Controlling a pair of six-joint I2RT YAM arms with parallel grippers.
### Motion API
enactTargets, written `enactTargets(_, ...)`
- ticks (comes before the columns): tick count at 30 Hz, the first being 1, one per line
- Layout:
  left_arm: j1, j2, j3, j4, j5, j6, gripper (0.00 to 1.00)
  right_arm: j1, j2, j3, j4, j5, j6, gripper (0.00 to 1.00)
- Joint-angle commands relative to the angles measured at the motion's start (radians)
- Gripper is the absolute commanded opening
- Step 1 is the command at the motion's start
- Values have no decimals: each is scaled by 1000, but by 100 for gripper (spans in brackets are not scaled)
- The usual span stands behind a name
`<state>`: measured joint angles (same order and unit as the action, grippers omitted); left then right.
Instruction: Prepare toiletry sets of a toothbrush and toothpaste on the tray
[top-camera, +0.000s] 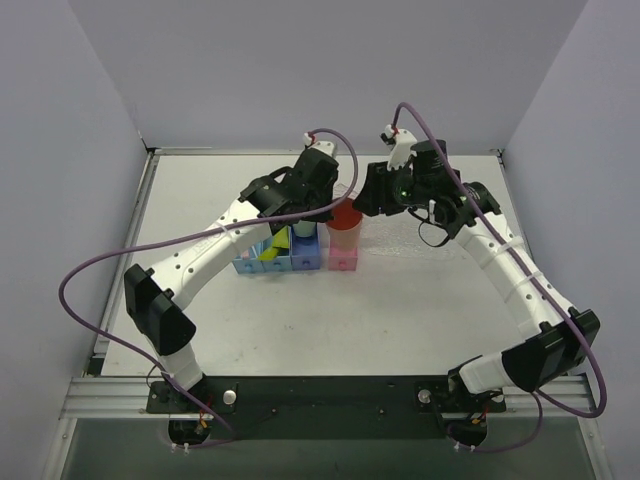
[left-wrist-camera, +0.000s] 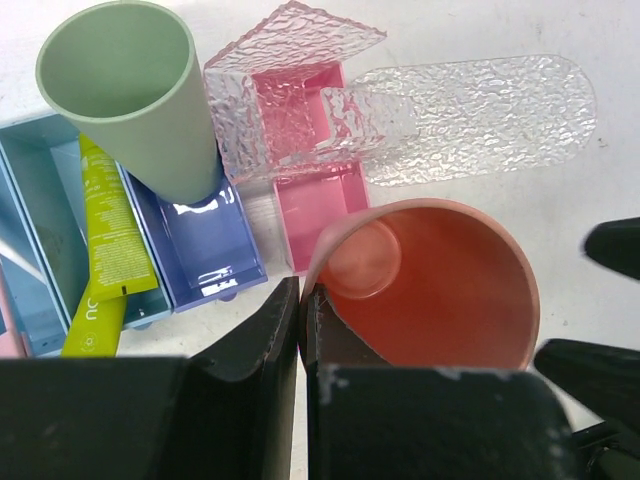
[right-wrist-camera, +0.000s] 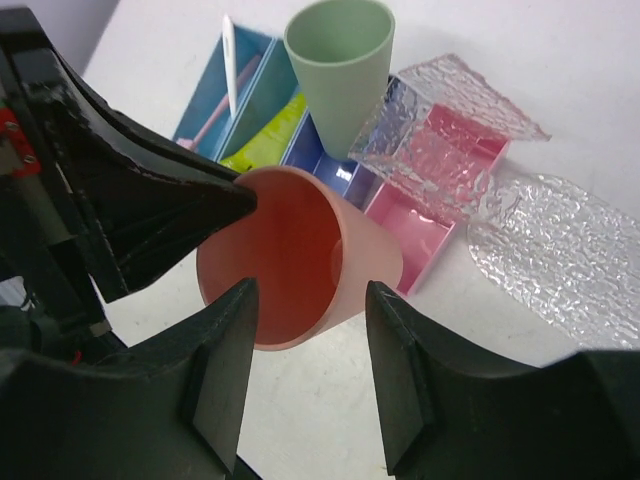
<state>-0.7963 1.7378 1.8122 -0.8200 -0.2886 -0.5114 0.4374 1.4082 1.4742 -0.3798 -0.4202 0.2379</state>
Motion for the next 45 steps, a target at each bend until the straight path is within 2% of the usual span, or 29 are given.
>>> enactTargets(1, -21, -18, 59, 19, -15, 5, 0, 34, 17, 28, -70, 55, -68, 42)
enactTargets(12, -41, 16, 119, 1, -24, 22, 0, 83, 81, 55, -97, 239, -89, 36)
enactTargets(23, -43, 40, 134, -10, 5, 34, 0, 87, 95, 60, -100, 334, -68, 21)
enactTargets(26, -46, 42, 136, -10, 8, 39, 0, 89, 94, 60, -103, 347, -63, 13)
enactTargets(27, -47, 42, 136, -8, 8, 40, 0, 89, 95, 58, -102, 348, -61, 6)
enactTargets(29, -47, 40, 133, 2, 12, 47, 0, 89, 97, 57, -102, 347, -58, 0)
enactTargets(36, -47, 19, 105, 41, 29, 62, 1, 61, 81, 55, -102, 389, -35, 0)
enactTargets(37, -49, 11, 95, 48, 28, 62, 15, 51, 77, 54, -100, 388, -28, 0)
enactTargets(40, -47, -33, 35, 103, 23, 66, 44, 0, 54, 51, -97, 370, -5, 0)
enactTargets(41, -47, -49, 15, 148, 25, 74, 59, -14, 45, 49, -96, 365, 4, 0)
enactTargets(45, -47, -157, -134, 286, 13, 85, 73, -81, -15, 34, -73, 360, 27, 0)
